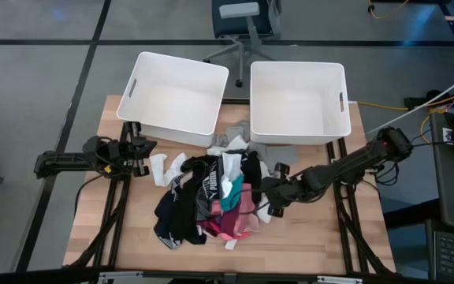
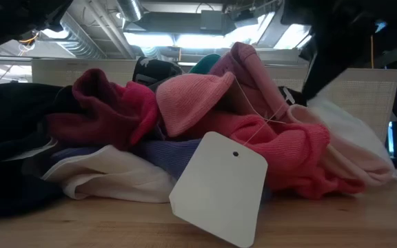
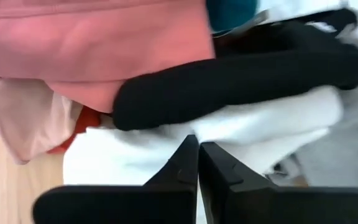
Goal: Sort clothes
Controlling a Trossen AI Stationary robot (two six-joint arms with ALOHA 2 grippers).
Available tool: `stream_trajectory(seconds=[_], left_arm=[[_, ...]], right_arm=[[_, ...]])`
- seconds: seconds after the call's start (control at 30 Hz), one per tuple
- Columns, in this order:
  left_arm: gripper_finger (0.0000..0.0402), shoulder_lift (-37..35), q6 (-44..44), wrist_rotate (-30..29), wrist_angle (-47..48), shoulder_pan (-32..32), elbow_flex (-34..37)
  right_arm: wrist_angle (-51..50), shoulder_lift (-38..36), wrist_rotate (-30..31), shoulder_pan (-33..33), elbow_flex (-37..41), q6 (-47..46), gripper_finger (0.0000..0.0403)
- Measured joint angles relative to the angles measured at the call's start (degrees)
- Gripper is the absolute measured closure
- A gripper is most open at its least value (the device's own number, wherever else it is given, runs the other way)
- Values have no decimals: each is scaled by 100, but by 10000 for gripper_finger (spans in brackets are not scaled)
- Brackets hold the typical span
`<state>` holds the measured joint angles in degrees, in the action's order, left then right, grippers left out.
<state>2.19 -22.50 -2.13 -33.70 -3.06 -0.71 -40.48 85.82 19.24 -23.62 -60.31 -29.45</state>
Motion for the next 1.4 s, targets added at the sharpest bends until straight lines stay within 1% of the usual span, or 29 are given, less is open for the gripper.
stream_trajectory(seconds=[0.1,0.23,0.37,0.57,0.7,0.83,0.9,1.03,1.13,1.2,1.3,1.4], left_arm=[[398,1,0,0,1,-1,0],[398,-1,0,0,0,0,1],[398,0,0,0,-1,0,1],[398,-1,0,0,0,-1,0],[398,-1,0,0,1,0,0],[398,-1,-20,0,-1,-1,0],[398,-1,-44,0,0,1,0],[398,-1,-68,0,-3,-1,0],[398,-1,-72,0,-1,-1,0],[398,-1,-75,1,-1,1,0],[398,-1,-87,0,-1,-1,0],[398,-1,-87,0,-1,-1,0]], right_arm=[[-223,-323,281,0,0,-8,392],[-460,-830,759,0,0,1,399],[-425,-1398,1458,0,-2,157,394],[-63,-2191,2352,13,-2,844,400],[613,-2590,2956,13,-2,1622,397],[1562,-2878,3599,17,-4,2913,397],[2137,-2977,3857,129,-7,3669,397],[3304,-3127,3900,583,-7,5050,397],[4203,-3165,3868,1094,-7,6000,396],[4742,-3167,3740,1462,-7,6554,396],[5449,-3167,3393,2063,-7,7134,396],[5758,-3167,3086,2668,-9,7334,396]])
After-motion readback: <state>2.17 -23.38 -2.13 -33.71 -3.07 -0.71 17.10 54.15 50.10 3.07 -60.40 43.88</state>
